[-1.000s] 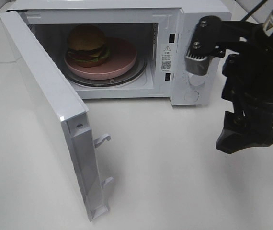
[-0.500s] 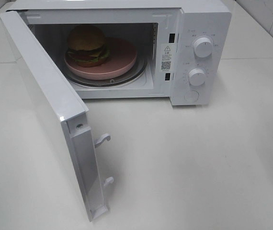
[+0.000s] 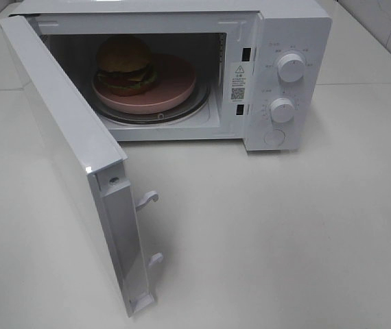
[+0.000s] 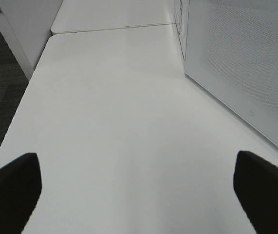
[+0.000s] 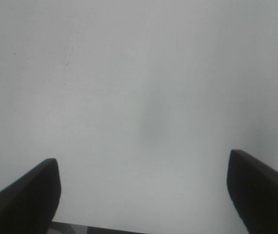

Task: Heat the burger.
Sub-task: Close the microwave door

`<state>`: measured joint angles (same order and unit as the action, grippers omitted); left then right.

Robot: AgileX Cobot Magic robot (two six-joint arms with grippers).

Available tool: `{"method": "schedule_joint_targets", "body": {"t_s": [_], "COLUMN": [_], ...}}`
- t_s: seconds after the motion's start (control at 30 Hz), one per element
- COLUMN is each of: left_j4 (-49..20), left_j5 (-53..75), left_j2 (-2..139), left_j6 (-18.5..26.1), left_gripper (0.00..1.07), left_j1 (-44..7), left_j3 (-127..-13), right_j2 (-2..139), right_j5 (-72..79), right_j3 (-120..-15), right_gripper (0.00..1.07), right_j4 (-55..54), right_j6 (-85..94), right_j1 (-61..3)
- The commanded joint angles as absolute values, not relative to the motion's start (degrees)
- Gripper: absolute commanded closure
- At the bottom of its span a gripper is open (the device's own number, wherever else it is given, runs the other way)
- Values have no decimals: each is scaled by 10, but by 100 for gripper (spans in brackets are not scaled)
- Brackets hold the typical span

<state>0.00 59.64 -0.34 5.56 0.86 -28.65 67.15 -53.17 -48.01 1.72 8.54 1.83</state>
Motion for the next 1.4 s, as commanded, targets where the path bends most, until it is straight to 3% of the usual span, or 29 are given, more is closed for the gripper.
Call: {"method": "schedule_joint_targets", "body": {"t_s": [0.03,0.3,0.7,1.2,1.4], "left_j4": [-7,-7,-7,-7,-7], "left_j5": [592,592,592,592,592], "left_j2": [-14,-14,-14,-14,-13], "left_j6": [56,56,56,56,56], "left_gripper": [7,7,7,7,7], "left_j1": [6,6,6,6,6], "left_j3": [-285,-285,-285,-285,-285], "right_j2": [592,376,144,-20,-18], "right_j5": [-526,-555,-550,-551,-551], "right_j3": [-436,-351,-282,-281,-281], "right_gripper": [22,34,37,37,37], "right_j4": [19,42,18,21,33], "right_j6": [58,8,33,28,13], "right_j1": [22,22,22,22,19]}}
